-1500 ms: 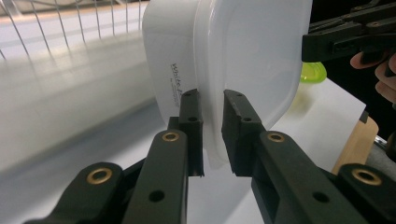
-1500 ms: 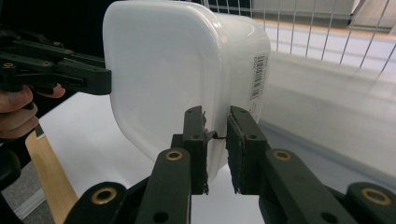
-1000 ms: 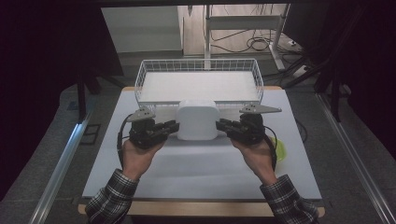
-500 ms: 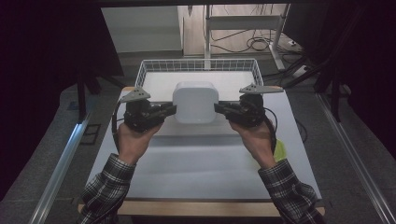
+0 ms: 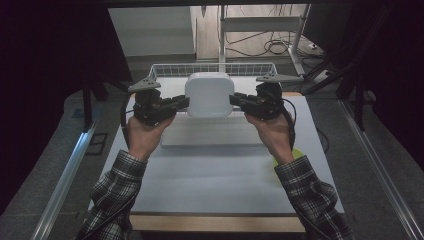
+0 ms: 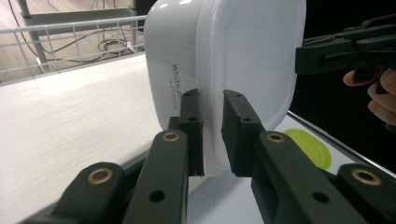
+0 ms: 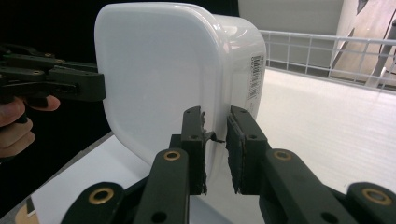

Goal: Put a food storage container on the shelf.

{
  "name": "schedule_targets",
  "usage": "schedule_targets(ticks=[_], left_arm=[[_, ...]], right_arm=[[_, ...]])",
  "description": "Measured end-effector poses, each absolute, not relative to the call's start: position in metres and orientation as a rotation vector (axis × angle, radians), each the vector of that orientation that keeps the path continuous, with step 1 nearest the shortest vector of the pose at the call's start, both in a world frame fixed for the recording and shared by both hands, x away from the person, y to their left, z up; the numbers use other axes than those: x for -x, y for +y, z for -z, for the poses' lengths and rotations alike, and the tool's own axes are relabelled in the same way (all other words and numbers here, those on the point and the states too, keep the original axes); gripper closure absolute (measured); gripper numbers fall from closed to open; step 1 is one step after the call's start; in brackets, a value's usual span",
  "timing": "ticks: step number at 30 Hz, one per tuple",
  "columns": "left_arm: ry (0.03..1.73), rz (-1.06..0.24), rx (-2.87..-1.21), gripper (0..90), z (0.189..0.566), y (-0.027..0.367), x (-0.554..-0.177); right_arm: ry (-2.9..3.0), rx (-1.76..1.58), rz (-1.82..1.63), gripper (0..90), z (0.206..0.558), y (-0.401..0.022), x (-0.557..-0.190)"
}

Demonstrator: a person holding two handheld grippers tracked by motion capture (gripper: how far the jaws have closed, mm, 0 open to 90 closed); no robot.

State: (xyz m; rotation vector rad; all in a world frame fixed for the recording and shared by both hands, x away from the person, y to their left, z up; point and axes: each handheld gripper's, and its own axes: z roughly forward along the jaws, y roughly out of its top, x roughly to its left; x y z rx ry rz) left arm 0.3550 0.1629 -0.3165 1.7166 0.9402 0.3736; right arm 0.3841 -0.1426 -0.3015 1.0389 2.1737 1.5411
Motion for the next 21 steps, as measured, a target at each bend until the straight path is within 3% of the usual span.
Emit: schedule_targets(ticks=[21], left_arm=[[0.994,-0.357,-1.701,76.7,0.324,0.160,-0.394]], right_arm=[[2.158,-1.131,-1.519,76.3,0.301,-0.138,-0.423]])
